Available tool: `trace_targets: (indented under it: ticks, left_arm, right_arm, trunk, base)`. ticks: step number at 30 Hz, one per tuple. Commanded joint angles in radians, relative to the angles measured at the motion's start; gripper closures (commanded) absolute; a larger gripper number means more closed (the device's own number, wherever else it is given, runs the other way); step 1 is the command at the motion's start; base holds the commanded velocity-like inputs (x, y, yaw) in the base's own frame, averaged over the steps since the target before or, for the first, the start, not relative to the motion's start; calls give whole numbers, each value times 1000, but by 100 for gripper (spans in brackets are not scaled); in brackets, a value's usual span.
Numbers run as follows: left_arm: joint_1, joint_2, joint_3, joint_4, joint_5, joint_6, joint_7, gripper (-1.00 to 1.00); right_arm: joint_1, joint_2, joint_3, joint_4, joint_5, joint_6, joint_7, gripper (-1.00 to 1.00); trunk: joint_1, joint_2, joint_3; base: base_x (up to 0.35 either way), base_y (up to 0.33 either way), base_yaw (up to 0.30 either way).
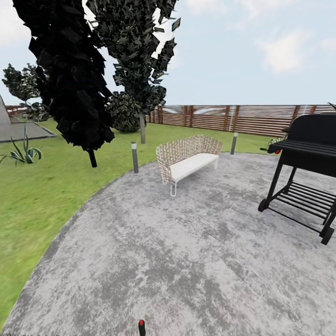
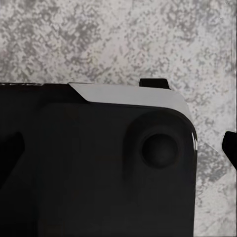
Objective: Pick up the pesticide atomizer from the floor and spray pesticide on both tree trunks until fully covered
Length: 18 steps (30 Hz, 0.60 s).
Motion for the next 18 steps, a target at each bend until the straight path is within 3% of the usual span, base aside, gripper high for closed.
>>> trace_targets:
  ticks: [1,18]
  left_arm:
    - [0,0,0,0,0,0,0,-100]
    - [0,0,1,0,2,0,-1,-100]
  right_arm:
    - [0,0,0,0,0,0,0,-100]
    - [0,1,1,0,2,-1,0,-100]
  trunk:
    - [0,0,0]
    - [0,0,-10]
  base:
    - [176,-262,280]
    - [175,-262,277]
